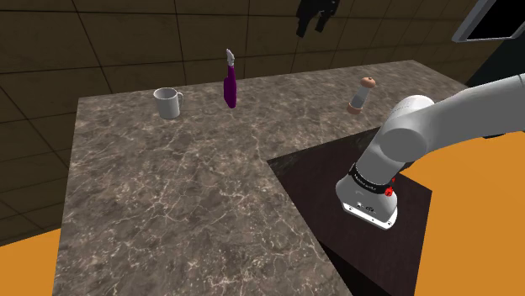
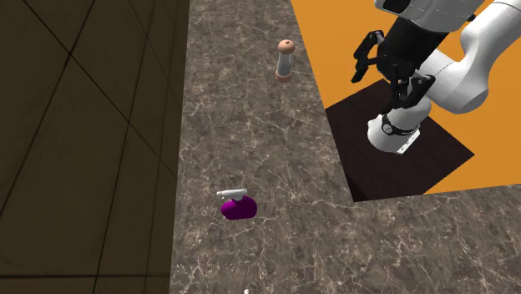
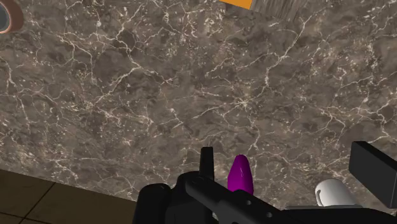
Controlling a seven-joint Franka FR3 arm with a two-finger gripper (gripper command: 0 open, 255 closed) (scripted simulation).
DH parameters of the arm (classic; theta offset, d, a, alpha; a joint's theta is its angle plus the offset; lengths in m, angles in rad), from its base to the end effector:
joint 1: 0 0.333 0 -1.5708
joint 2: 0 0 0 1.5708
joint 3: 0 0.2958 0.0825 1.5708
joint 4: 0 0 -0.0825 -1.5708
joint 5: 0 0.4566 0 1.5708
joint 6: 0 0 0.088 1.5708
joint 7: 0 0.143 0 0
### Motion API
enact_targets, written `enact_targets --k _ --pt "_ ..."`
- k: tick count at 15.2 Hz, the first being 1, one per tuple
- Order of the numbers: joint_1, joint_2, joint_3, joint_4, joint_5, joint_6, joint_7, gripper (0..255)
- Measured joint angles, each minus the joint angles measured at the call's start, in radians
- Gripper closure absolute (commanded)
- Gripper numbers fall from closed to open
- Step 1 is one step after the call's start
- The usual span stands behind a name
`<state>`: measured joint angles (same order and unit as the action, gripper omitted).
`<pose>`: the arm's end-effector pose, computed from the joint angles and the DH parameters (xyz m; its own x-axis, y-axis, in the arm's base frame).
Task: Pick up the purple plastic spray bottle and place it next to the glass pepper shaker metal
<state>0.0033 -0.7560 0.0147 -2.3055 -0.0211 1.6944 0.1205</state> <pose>0.4195 0.0055 0.5682 0.9838 -0.1024 0.1470 -0.1055 -0.9943 0.0136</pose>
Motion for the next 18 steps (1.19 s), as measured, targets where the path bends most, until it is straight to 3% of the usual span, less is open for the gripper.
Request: enact_targets --k 3,11,18 --pt "-0.002 0.023 0.004 -0.008 -0.004 0.039 0.005 0" --pt "-0.020 0.236 0.032 -0.021 -0.042 0.321 0.050 0" --pt "-0.043 0.476 0.064 0.054 -0.104 0.533 0.119 0"
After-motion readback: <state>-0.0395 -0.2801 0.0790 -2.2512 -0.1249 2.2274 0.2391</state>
